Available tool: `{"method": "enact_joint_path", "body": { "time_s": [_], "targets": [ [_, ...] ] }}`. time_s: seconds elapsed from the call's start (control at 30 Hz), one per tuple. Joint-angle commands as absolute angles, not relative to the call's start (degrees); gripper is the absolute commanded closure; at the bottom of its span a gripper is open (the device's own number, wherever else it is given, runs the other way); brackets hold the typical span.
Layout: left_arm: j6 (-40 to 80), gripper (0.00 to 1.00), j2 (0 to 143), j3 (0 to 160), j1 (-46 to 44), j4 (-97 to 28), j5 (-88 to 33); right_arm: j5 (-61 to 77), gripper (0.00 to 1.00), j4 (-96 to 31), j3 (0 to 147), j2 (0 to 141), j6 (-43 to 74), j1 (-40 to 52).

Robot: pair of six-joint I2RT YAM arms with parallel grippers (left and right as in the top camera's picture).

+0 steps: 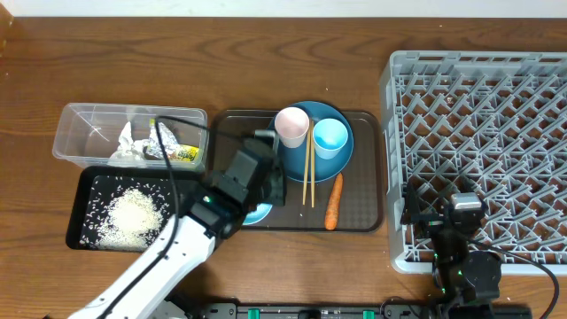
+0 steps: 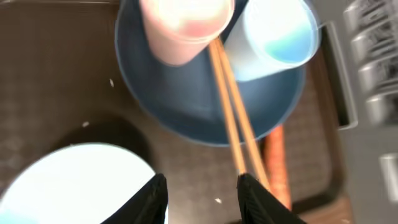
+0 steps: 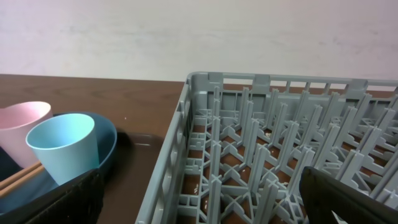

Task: Sort waste into correct bins and load items into the dishwasher rack
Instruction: 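Carry the empty bowl back and set it on the brown tray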

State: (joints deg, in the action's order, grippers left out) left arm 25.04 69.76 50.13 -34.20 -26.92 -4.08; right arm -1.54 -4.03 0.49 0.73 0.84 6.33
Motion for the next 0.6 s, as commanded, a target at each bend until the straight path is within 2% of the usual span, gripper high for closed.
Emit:
{"method": "enact_joint_path", "body": {
  "time_s": [0.0,0.23,0.43,0.57],
  "targets": [
    [23.9,0.60,69.8,59.6,-34.2,-32.8,-3.8,-2.1,0.01,-4.1,0.3,0.7,1.2,5.9],
    [22.6,0.60,75.4,77.3,-34.2,-53.3,-3.3,-2.1,0.01,-4.1,0.3,0.7,1.2,5.9],
    [23.5,0.61,75.8,77.2,-37.2,-59.2,-8.1,-2.1,0.01,-4.1,0.3,0.7,1.2,5.9],
    [26.7,0.60,76.0,77.1,-43.4,-59.3,-5.2,-2.1,0.01,-4.1,0.3,0.7,1.2,5.9]
  ]
}}
